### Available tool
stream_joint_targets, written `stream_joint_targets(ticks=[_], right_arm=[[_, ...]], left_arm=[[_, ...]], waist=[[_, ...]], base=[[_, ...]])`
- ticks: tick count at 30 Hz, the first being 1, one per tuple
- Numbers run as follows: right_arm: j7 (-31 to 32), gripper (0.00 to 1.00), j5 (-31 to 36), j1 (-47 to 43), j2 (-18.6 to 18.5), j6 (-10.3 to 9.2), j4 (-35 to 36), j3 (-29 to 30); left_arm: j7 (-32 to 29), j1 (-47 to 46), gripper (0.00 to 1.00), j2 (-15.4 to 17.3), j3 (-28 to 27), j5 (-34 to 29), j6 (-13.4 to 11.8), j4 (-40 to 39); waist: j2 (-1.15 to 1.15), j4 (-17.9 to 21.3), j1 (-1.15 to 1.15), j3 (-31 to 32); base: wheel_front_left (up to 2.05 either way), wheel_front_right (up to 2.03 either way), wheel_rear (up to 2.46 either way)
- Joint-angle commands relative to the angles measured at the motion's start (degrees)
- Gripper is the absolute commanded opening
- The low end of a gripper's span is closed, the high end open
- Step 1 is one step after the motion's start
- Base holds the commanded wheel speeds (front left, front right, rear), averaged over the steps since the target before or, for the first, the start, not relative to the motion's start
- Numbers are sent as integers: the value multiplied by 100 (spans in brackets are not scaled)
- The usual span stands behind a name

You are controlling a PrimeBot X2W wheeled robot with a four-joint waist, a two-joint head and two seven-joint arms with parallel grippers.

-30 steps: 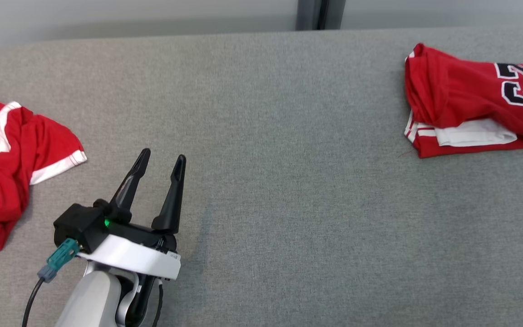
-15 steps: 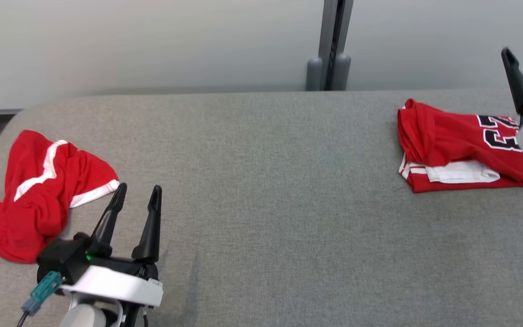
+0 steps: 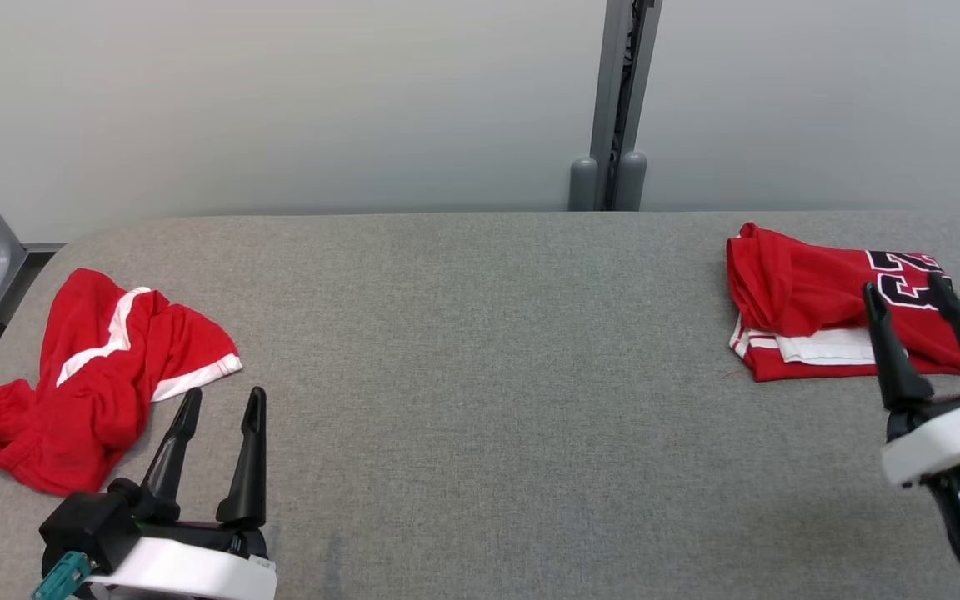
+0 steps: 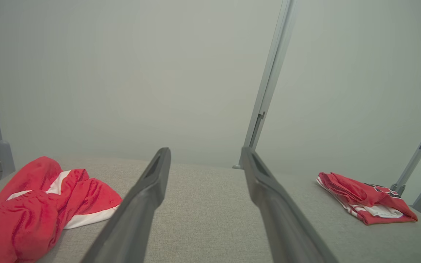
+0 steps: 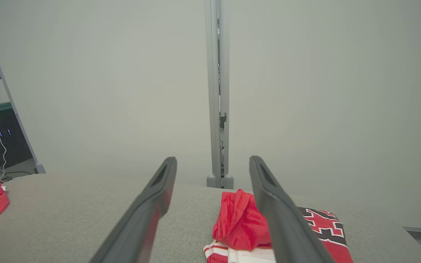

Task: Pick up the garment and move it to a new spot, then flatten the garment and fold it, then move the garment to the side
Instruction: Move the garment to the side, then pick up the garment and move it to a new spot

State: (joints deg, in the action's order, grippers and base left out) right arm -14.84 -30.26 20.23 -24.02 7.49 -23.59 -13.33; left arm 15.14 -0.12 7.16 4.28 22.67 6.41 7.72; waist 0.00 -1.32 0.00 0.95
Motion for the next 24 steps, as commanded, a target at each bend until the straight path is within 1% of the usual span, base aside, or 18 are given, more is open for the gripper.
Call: stream_joint_targets(ticks=[1, 4, 6, 13, 19, 24], right_arm=[[-30, 100, 162, -337, 155, 3, 245, 173], [-30, 100, 465, -858, 410, 3, 676, 462], [-30, 100, 552, -1170, 613, 3, 870, 578], [-30, 100, 933, -1829, 1112, 3, 1482, 958], [-31, 100, 1122, -2063, 1250, 3, 1656, 976], [-31, 100, 1136, -1980, 1298, 3, 1707, 945]], left_arm=[[11, 80, 100, 16, -58, -87, -30, -33], [11, 127, 100, -17, -117, -117, -31, -57], [11, 180, 100, -52, -152, -155, -29, -85], [11, 308, 100, -191, -229, -276, -13, -150], [11, 323, 100, -276, -233, -325, 19, -141], [11, 296, 100, -301, -238, -372, 39, -119]], waist=[[0, 23, 0, 12], [0, 51, 0, 23], [0, 66, 0, 26], [0, 75, 0, 22], [0, 90, 0, 32], [0, 106, 0, 33]], base=[[0, 0, 0], [0, 0, 0], [0, 0, 0], [0, 0, 0], [0, 0, 0], [0, 0, 0]])
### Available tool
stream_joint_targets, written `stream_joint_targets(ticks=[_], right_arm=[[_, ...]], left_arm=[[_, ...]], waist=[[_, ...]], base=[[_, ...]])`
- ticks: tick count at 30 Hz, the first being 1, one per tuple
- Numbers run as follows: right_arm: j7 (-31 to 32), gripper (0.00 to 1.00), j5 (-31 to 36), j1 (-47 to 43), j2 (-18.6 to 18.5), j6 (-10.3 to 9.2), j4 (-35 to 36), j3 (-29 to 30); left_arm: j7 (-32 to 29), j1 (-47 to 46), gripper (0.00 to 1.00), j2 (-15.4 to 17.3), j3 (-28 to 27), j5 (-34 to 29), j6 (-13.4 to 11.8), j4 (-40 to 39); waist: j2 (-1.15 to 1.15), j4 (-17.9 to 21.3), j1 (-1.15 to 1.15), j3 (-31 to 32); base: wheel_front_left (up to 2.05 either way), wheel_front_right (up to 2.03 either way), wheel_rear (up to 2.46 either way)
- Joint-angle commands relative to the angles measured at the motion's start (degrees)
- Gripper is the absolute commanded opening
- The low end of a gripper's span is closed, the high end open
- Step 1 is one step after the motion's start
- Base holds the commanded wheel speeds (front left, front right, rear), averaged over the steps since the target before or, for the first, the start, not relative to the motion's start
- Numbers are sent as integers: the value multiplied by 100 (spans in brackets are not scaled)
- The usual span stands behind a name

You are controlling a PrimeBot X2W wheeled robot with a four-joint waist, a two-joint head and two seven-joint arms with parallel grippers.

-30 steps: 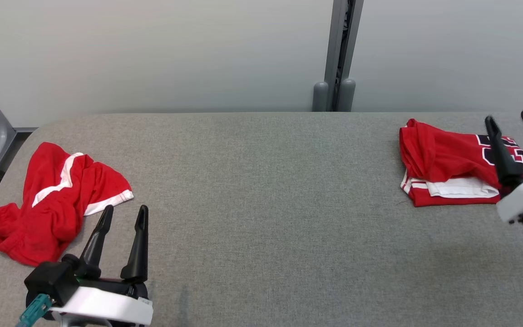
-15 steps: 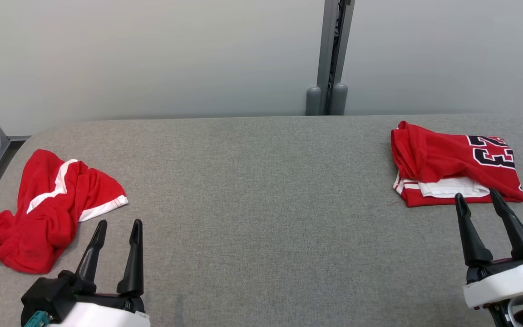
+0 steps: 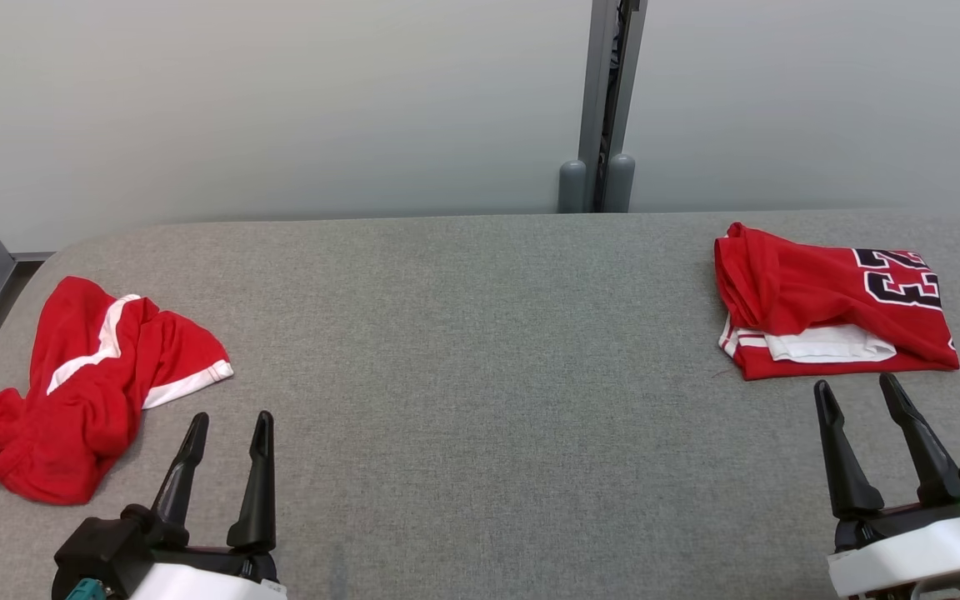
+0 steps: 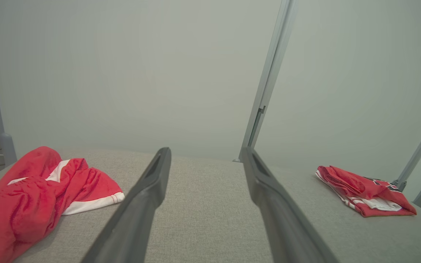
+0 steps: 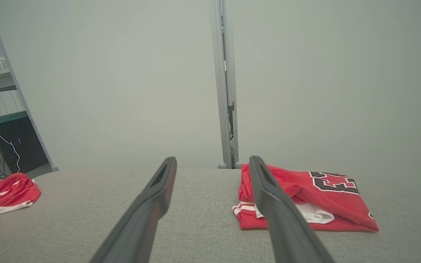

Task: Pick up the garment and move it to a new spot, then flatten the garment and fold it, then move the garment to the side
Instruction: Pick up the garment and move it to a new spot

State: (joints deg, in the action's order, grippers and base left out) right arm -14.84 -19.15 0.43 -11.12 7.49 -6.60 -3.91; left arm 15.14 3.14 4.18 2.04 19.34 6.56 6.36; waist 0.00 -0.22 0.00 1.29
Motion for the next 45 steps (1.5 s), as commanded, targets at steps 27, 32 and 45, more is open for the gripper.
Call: stream_joint_targets(ticks=[27, 32, 45], right_arm=[[-31, 100, 9, 109, 26, 3, -89, -92], [-31, 100, -7, 133, 17, 3, -94, -100], [-31, 100, -110, 214, 46, 3, -213, -396]], left_arm=[[11, -193, 100, -25, 43, -122, 69, 150], [11, -236, 100, -20, 35, -127, 80, 177], [11, -272, 100, -27, -122, -223, -12, 292]], waist=[[0, -62, 0, -37], [0, -117, 0, -43], [0, -728, 0, -47]], base=[[0, 0, 0], [0, 0, 0], [0, 0, 0]])
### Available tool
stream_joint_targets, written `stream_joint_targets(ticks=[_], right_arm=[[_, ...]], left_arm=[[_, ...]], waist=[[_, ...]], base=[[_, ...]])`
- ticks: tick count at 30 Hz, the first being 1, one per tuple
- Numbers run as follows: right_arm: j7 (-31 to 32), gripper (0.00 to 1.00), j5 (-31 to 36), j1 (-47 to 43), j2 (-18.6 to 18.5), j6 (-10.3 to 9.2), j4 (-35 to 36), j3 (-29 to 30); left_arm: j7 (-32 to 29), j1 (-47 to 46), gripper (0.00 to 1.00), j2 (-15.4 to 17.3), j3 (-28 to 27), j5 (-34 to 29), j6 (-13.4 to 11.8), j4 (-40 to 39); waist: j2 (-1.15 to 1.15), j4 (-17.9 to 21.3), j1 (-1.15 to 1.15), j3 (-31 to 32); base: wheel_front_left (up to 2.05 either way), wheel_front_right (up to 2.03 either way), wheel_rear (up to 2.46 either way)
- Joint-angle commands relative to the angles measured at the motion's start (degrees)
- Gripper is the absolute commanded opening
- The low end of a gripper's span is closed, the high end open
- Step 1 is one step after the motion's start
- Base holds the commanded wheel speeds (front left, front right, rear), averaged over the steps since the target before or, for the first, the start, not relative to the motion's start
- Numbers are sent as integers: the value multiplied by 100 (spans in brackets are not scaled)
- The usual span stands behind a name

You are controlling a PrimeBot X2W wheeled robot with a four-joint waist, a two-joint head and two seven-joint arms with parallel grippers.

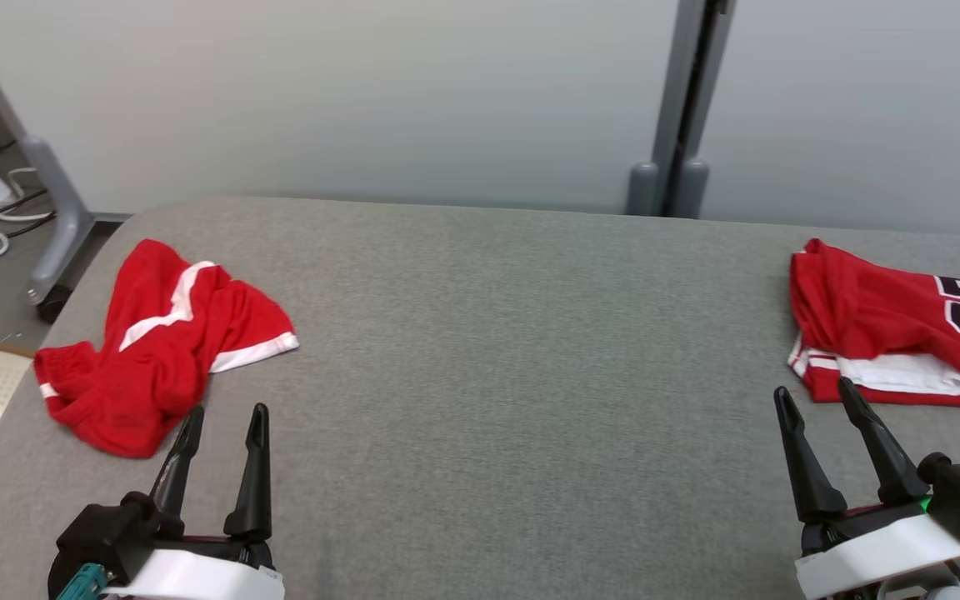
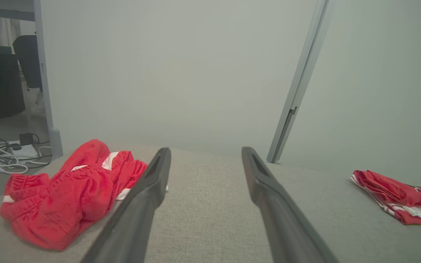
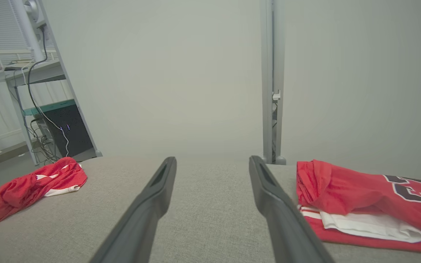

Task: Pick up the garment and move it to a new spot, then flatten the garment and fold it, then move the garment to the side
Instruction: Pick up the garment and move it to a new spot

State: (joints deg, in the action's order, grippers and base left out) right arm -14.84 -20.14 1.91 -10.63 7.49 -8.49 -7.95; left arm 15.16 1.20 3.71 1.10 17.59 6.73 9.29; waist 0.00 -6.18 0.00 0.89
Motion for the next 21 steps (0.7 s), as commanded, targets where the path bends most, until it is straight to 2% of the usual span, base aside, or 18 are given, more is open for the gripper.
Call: stream_joint_targets(ticks=[1, 13, 21], right_arm=[[-31, 100, -24, 76, 0, 3, -34, -34], [-31, 100, -154, 209, 13, 3, -129, -377], [-31, 100, -186, 244, -12, 3, -185, -507]], left_arm=[[9, -66, 100, 19, -52, -62, -50, 8], [10, 2, 100, 8, -245, -149, -159, 52], [10, 37, 100, 6, -286, -185, -149, 69]], waist=[[0, -216, 0, -11], [0, -1110, 0, -93], [0, -1460, 0, -146]], base=[[0, 0, 0], [0, 0, 0], [0, 0, 0]])
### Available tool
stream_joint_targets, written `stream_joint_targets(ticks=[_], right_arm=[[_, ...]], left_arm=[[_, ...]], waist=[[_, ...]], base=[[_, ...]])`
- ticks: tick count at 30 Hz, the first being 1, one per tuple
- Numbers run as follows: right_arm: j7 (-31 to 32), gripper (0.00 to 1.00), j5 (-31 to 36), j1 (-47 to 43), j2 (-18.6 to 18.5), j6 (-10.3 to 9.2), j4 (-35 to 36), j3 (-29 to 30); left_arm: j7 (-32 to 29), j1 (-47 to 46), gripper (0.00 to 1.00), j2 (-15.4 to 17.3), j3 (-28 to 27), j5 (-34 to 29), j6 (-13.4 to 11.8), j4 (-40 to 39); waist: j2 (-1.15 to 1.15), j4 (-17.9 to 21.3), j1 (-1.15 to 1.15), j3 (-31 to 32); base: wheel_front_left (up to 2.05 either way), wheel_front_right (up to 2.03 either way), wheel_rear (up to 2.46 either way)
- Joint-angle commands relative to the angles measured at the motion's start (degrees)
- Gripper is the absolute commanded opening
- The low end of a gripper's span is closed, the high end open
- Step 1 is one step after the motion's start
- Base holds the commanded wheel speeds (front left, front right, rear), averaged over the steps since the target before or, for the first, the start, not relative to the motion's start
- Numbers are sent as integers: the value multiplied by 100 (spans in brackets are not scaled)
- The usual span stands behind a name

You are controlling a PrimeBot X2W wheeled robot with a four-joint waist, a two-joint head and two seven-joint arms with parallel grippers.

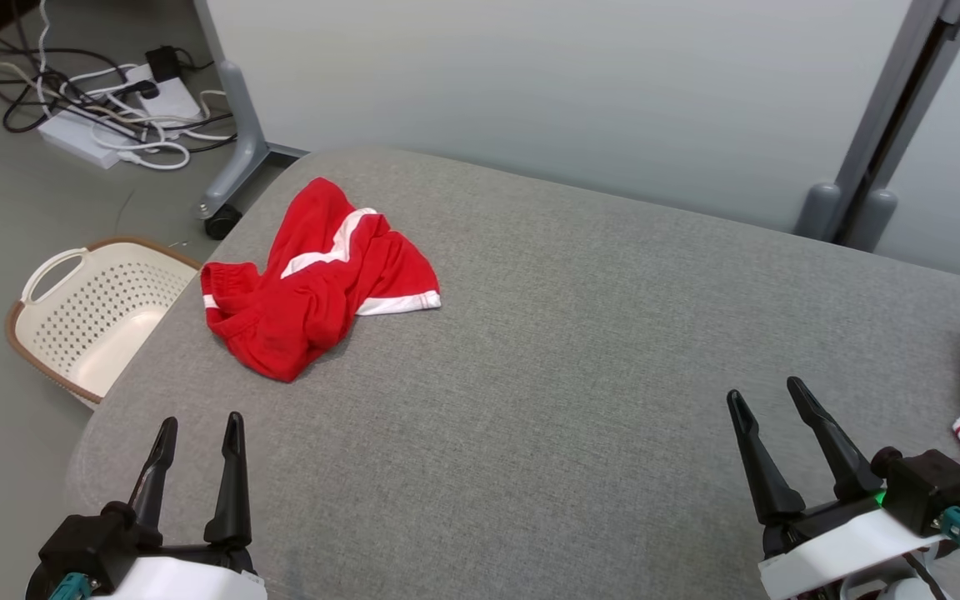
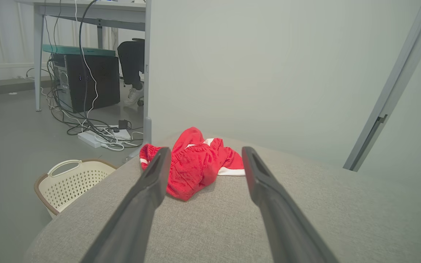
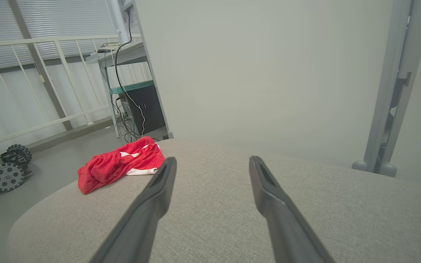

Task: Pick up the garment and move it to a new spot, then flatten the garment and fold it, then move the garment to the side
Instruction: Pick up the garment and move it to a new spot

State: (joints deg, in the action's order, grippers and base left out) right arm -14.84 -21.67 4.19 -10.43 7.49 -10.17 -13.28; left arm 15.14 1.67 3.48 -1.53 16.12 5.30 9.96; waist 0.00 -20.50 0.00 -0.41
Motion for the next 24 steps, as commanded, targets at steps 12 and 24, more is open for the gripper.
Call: stream_joint_targets(ticks=[12, 24], right_arm=[[-31, 100, -90, 164, -71, 3, -83, -204], [-32, 100, -80, 590, -167, 3, -59, -311]], left_arm=[[-51, -259, 100, 242, -107, -26, 26, -45], [-1646, -1891, 100, 1486, -403, 610, 168, 422]], waist=[[0, 25, 0, -143], [0, 799, 0, -804]], base=[[0, 0, 0], [0, 0, 0]])
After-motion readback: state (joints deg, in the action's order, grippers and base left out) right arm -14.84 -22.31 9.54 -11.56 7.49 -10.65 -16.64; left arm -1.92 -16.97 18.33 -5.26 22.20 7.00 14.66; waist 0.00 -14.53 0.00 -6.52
